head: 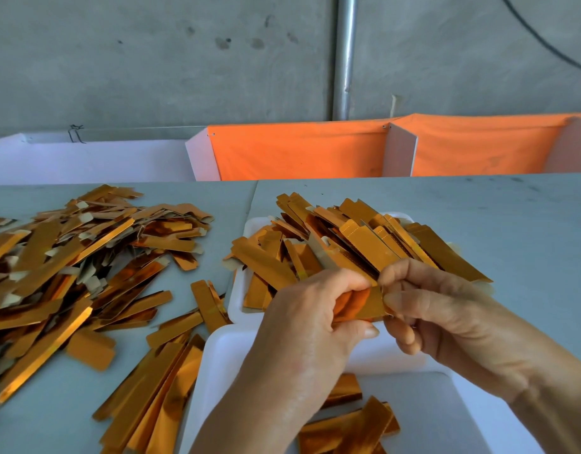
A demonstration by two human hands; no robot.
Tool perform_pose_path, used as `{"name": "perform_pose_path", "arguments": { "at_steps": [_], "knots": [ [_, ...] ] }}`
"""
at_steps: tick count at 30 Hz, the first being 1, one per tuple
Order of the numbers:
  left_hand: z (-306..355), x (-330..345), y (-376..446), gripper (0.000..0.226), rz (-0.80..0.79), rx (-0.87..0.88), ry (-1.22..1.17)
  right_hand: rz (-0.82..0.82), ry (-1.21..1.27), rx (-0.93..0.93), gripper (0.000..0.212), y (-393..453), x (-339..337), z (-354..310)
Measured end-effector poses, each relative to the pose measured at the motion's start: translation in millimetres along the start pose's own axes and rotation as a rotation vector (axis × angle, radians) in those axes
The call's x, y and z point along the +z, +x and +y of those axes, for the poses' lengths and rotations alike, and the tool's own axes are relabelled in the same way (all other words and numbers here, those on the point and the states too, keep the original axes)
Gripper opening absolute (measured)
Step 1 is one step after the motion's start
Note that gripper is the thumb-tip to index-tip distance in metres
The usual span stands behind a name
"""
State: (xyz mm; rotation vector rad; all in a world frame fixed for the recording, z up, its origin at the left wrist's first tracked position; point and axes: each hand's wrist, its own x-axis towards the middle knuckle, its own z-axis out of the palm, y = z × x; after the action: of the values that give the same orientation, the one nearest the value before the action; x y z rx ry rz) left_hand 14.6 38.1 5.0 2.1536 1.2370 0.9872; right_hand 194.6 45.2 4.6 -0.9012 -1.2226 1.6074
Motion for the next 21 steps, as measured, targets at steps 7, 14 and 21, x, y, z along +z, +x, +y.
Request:
{"name": "perform_pose_path", "arguments": {
  "at_steps": [7, 14, 21],
  "knots": [
    [-0.1, -0.2, 0.3, 0.038, -0.013, -0.007, 0.020, 0.046, -0.029, 0.013, 0.018, -1.6, 1.0, -0.2],
    [2.8, -0.5, 0.4, 0.035, 0.014, 0.021, 0.141, 0.076, -0.104, 0.017, 0.019, -2.6, 4.2, -2.4],
    [3.4, -0.5, -0.2, 0.030, 0.005, 0.092, 0.228, 0.103, -0.279, -0.023, 0.017, -1.4, 3.9, -1.9]
  ]
}}
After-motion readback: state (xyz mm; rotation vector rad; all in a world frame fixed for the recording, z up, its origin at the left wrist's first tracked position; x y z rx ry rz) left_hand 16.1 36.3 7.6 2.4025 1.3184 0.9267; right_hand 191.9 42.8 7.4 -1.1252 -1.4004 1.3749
